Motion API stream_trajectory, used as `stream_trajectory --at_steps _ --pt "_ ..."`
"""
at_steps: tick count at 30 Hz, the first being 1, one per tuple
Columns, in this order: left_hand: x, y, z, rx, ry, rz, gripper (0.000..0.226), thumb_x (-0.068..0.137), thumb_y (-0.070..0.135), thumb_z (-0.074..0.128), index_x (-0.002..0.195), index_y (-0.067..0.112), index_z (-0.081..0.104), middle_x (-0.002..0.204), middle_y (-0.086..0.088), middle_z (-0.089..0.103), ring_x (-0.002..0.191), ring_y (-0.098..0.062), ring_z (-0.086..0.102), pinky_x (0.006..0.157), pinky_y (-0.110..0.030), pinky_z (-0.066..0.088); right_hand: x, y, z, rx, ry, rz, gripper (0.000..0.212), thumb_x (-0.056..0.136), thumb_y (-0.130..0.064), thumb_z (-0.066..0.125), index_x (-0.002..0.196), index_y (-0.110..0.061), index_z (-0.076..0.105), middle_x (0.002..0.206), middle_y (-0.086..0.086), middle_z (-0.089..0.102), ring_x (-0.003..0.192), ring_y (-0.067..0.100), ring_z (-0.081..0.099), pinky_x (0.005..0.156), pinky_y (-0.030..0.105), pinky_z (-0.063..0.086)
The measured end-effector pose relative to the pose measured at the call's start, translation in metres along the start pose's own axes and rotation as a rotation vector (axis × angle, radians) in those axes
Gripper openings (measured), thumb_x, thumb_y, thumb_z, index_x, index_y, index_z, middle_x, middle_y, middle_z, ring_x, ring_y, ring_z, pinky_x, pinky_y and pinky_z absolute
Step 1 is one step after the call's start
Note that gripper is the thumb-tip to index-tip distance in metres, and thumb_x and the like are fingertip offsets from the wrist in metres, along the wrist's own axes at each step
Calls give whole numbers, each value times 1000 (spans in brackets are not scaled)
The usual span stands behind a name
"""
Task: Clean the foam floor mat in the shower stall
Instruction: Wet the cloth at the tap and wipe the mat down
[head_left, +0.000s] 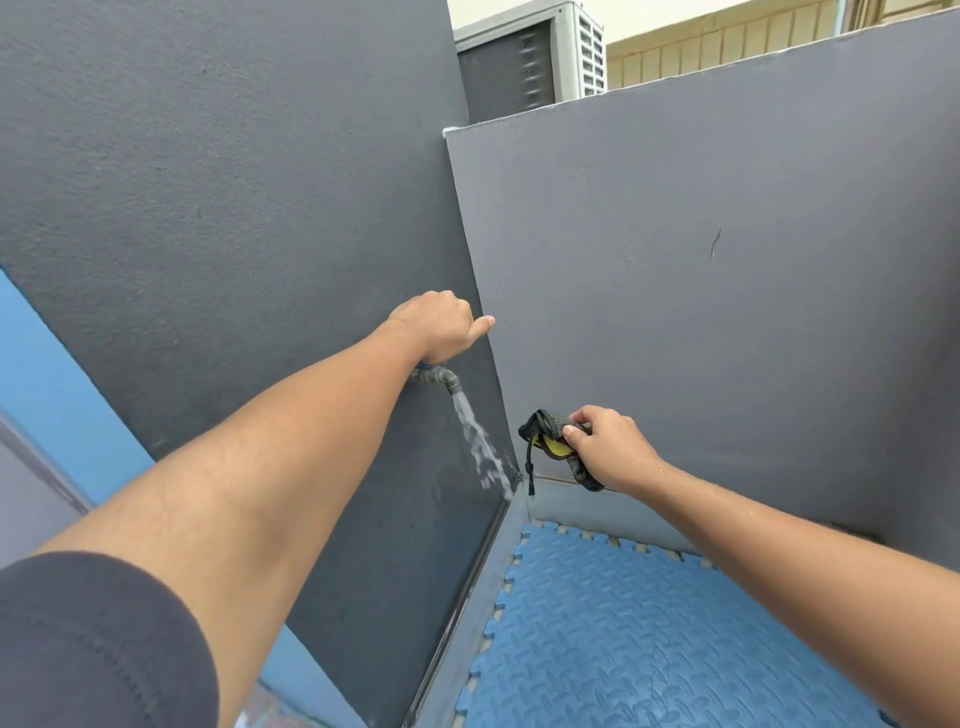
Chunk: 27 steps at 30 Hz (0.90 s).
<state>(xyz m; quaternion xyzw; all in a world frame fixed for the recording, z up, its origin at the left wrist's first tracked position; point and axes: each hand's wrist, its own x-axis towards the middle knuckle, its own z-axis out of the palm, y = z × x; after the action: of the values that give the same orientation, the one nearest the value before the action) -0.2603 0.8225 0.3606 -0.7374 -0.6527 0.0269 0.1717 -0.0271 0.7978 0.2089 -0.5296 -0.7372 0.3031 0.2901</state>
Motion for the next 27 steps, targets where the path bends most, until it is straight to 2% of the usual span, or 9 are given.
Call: stream_trajectory --at_steps 5,11,21,27 --pt "1 -1 1 -2 -3 -6 69 110 52 27 59 8 41 64 -10 48 70 -32 51 70 -39 41 13 3 -4 41 30 50 27 102 -33 51 117 -15 63 99 3 64 93 23 58 78 33 45" --pt "1 1 1 -37 -14 -47 68 110 52 29 58 8 39 63 -10 47 58 -24 44 64 -37 36 15 4 0 54 8 65 27 102 -32 50 117 -15 64 99 2 64 89 19 58 76 33 45" --pt "-2 4 -2 -51 -32 -74 67 110 51 29 59 9 37 62 -11 47 56 -23 44 62 -38 34 13 -5 -3 46 2 33 23 102 -31 51 114 -16 63 97 3 62 91 23 59 83 37 49" --pt "-3 5 -3 -92 -59 -127 65 109 53 29 61 10 34 63 -11 47 59 -26 45 63 -38 35 15 -5 -2 46 5 37 22 102 -31 51 112 -17 63 98 5 65 89 22 60 77 34 47"
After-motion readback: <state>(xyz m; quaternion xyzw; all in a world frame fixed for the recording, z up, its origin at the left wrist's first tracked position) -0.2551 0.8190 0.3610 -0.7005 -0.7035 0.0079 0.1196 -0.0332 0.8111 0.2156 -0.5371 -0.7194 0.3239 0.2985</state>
